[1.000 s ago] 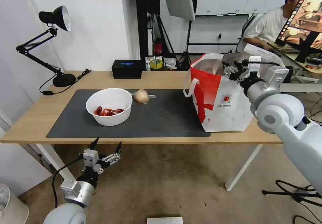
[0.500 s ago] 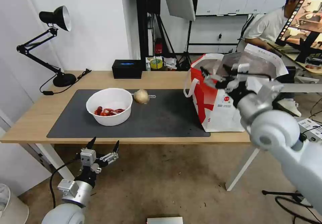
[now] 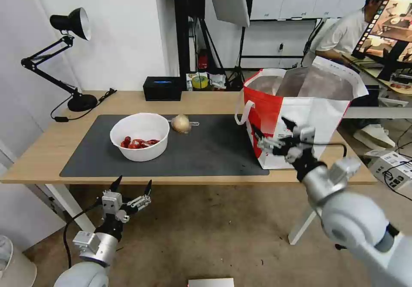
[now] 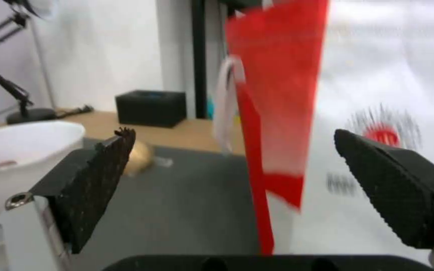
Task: Pick up the trash from the table and place it into the takeout bag.
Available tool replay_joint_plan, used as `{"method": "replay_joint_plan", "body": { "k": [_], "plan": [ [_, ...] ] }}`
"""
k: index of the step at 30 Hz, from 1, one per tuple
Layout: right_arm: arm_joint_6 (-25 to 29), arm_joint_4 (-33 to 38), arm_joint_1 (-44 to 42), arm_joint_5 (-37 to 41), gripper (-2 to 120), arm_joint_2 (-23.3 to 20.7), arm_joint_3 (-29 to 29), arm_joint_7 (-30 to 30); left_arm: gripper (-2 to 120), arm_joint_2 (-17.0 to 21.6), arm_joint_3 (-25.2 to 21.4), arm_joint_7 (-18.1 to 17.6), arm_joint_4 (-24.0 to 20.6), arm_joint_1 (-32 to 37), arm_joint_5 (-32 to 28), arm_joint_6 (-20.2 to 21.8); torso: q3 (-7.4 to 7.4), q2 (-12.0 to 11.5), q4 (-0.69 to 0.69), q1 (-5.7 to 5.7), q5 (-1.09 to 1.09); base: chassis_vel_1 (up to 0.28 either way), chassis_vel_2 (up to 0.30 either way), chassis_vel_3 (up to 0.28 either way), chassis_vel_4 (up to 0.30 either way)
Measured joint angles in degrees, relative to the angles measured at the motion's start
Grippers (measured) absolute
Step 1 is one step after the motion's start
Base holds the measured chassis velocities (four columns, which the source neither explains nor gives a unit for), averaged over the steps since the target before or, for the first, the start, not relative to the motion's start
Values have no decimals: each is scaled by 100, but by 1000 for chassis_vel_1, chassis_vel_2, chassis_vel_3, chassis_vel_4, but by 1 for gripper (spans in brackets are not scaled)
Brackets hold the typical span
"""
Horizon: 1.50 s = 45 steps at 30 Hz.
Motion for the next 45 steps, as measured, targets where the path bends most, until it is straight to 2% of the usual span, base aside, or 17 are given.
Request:
{"method": "replay_joint_plan", "body": {
  "k": [5,11,19,35,40,45],
  "plan": [
    [391,-136,-700,-553,100,428,-62,213,100,-23,-1,0,21,4,4,-38,0,0,1,0,0,0,0,0,0],
    [1177,-628,-1478,-1461,100,1052,-220,392,100,-39,-10,6,76,20,14,-78,0,0,-1,0,1,0,0,0,0],
    [1449,-904,-1736,-1876,100,1371,-339,393,100,-95,-1,38,169,31,51,-136,1,0,0,0,0,0,0,0,0],
    [1466,-985,-1703,-1991,100,1428,-516,319,100,-106,-21,55,205,42,55,-154,1,0,0,0,1,0,0,0,0],
    [1422,-929,-1431,-1897,100,1295,-686,232,100,-116,-20,58,211,35,55,-154,1,0,-1,0,1,0,0,0,0],
    [1219,-862,-730,-1580,100,989,-999,90,100,-110,-56,59,212,43,54,-155,1,-1,1,1,1,0,0,0,0]
  ]
}}
